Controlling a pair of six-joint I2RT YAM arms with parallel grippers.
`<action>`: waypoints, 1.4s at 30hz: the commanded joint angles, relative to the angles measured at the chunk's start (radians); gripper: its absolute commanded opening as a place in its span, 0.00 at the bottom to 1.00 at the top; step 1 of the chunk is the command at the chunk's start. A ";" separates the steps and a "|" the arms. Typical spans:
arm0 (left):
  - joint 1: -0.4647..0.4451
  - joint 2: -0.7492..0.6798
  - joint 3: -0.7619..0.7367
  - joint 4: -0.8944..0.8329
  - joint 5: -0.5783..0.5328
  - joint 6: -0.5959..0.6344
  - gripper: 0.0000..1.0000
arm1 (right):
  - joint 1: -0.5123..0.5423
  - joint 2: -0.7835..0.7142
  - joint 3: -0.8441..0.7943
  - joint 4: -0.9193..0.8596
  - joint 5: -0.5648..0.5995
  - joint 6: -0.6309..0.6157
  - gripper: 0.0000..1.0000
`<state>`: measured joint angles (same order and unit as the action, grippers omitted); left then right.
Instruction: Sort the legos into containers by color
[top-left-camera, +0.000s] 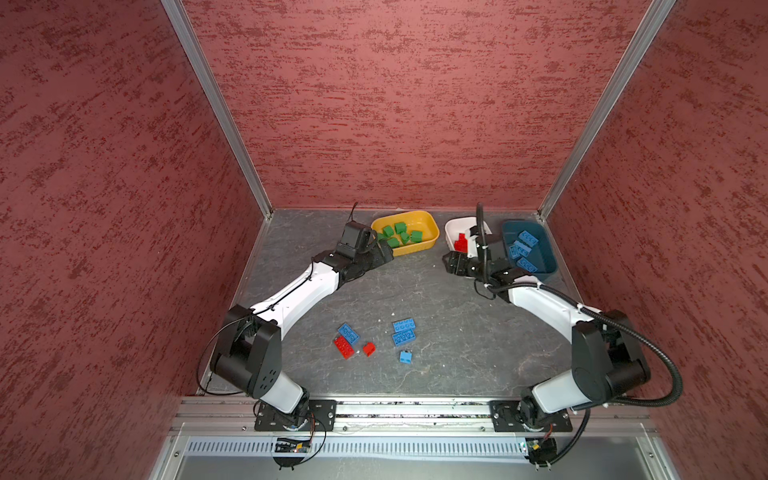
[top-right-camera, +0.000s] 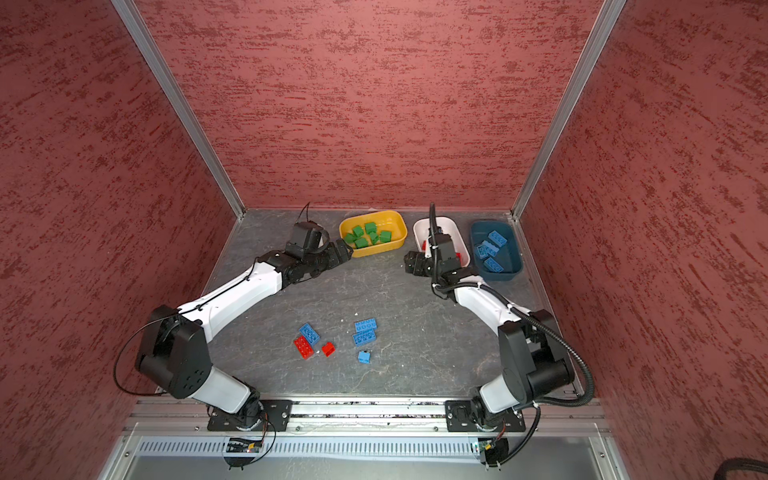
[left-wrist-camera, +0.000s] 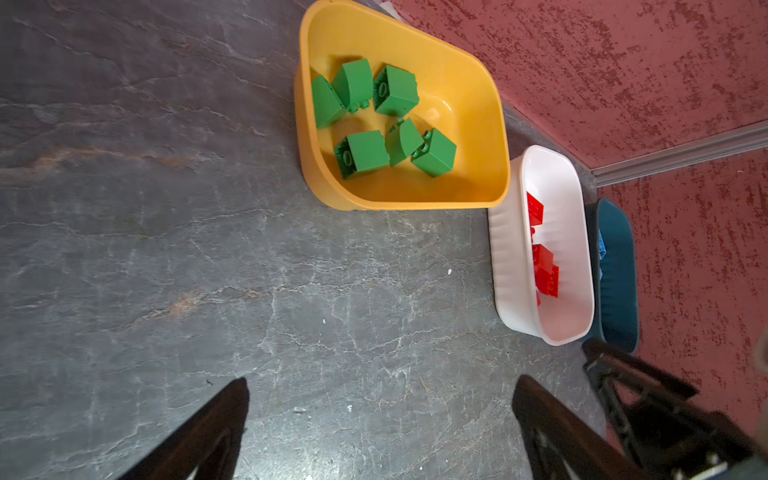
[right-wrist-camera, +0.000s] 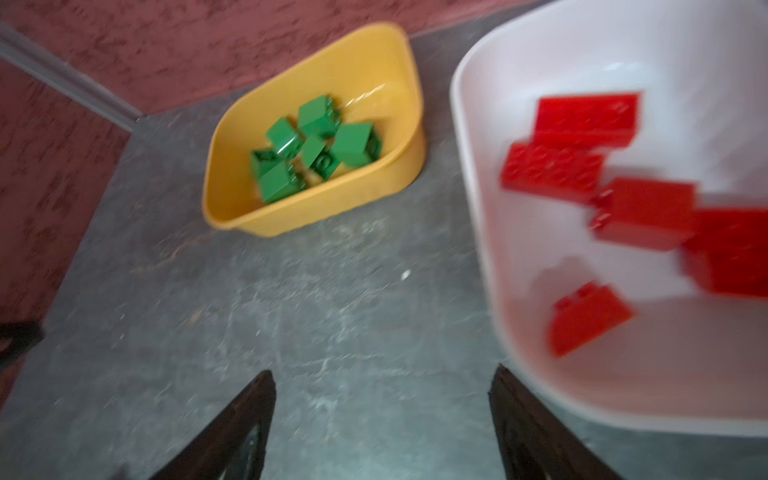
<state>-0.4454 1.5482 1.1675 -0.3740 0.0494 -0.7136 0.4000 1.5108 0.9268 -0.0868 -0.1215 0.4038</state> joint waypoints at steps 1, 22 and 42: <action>0.010 -0.028 -0.016 0.012 -0.010 -0.011 0.99 | 0.104 -0.009 -0.028 -0.057 0.045 0.087 0.98; 0.043 -0.082 -0.127 0.011 -0.043 -0.085 0.99 | 0.508 0.288 0.228 -0.444 0.131 0.081 0.99; 0.043 -0.082 -0.160 0.028 -0.048 -0.100 0.99 | 0.556 0.385 0.313 -0.535 0.241 0.084 0.64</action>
<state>-0.4030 1.4864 1.0134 -0.3740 0.0166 -0.8074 0.9455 1.9167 1.2499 -0.6136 0.0864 0.4965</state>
